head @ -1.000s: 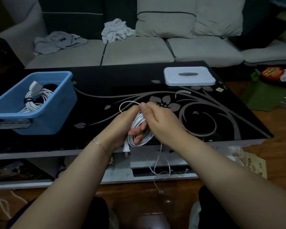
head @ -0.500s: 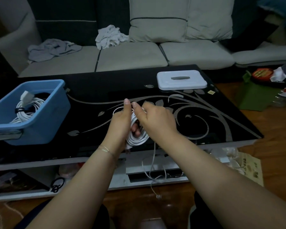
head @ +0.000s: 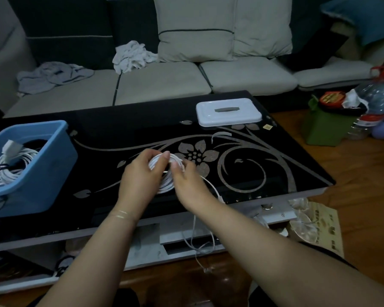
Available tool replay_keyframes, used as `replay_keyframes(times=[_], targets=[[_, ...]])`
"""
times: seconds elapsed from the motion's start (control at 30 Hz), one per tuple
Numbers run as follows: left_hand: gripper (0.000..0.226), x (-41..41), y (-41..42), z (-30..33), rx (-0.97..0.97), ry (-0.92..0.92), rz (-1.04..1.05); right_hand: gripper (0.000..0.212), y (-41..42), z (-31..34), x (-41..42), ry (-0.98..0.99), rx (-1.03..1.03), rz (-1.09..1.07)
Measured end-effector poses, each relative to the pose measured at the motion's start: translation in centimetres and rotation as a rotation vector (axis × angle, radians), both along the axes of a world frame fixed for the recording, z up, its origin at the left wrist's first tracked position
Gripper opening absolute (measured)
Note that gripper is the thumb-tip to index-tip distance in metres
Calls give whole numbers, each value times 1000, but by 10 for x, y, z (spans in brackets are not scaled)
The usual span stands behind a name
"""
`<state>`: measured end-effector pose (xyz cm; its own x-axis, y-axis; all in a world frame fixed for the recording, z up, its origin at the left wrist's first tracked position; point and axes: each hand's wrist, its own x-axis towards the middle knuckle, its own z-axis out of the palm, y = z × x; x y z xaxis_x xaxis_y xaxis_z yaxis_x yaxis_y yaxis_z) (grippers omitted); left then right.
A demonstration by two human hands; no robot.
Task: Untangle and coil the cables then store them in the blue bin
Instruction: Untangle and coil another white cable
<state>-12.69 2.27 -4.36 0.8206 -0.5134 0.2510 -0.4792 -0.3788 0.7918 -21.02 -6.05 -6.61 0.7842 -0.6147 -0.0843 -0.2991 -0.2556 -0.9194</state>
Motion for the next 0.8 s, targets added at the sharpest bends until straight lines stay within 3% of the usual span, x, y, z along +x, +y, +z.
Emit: replay_keyframes(times=[0.13,0.3,0.4,0.53,0.63,0.8], targets=[[21,10,1,-1,64,-27,42,46,-2,-4,-6,182,-383,99],[26,14,-3,-1,69,12,51,48,-47,4,-18,388,-615,-62],[27,18,-5,-3,48,54,32,60,-72,3,-32,613,-676,-108],[27,18,-9,-5,36,103,15,76,-95,-14,-44,782,-597,-68],[25,13,-12,-5,28,131,-7,63,-99,-37,-49,751,-604,6],[26,11,-14,-5,3,150,-43,46,-97,-56,-51,506,-730,-11]])
